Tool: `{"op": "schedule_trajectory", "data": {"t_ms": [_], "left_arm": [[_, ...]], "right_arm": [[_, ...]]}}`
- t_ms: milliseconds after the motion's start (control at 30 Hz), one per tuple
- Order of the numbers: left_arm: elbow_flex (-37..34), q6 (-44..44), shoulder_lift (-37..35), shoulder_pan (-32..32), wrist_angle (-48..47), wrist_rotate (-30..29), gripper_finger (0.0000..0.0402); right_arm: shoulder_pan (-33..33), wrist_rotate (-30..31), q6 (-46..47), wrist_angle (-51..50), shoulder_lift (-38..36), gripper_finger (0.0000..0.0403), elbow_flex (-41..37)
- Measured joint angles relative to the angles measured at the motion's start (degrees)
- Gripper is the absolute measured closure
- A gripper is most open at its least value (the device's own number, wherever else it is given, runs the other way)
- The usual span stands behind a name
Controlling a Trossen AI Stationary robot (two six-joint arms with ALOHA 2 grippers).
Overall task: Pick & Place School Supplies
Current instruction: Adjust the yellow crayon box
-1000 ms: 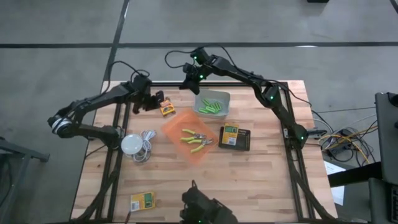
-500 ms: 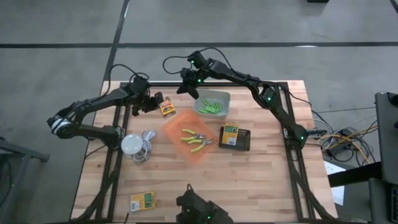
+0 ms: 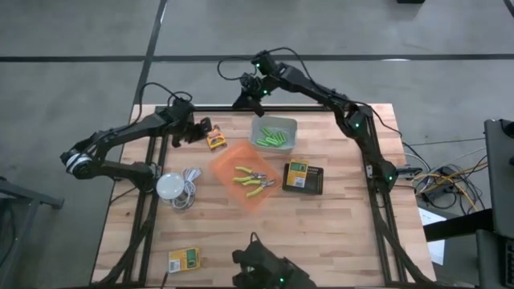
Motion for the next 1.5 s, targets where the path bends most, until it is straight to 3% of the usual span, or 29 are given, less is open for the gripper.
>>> {"op": "schedule_trajectory", "data": {"t_ms": [367,567,800,1000,1200,1300,1400,1500], "left_arm": [[0.46,10.05,0.18,0.13,9.64,1.02,0.0321],[0.55,11.76,0.18,0.60,9.56,0.55,0.0321],[0.55,13.39,0.18,0.63,9.61,0.54,0.0321],[0.68,13.61,0.18,0.63,9.55,0.81,0.0321],[1.50,14.67,0.18,0.66,9.60,1.02,0.0321],[1.78,14.93,0.18,0.70,9.68,1.02,0.0321],[2.08,15.01,0.18,0.74,9.74,0.77,0.0321],[2.21,15.01,0.18,0.96,10.05,0.54,0.0321]], "right_arm": [[2.82,1.84,-1.94,-6.39,-3.31,0.0385,-0.27],[2.42,14.70,-0.08,-5.35,-7.42,0.0385,-0.24],[-0.12,17.66,-0.73,-5.90,-13.10,0.0385,-0.37],[-5.78,35.28,0.91,-5.38,-17.56,0.0385,-0.46],[-10.71,32.77,1.74,-6.89,-23.49,0.0385,-2.23],[-11.39,35.15,2.10,-6.71,-27.61,0.0385,-5.93],[-11.09,43.54,3.84,-4.05,-32.67,0.0385,-11.54],[-8.87,65.74,5.02,2.61,-37.18,0.0385,-19.49]]}}
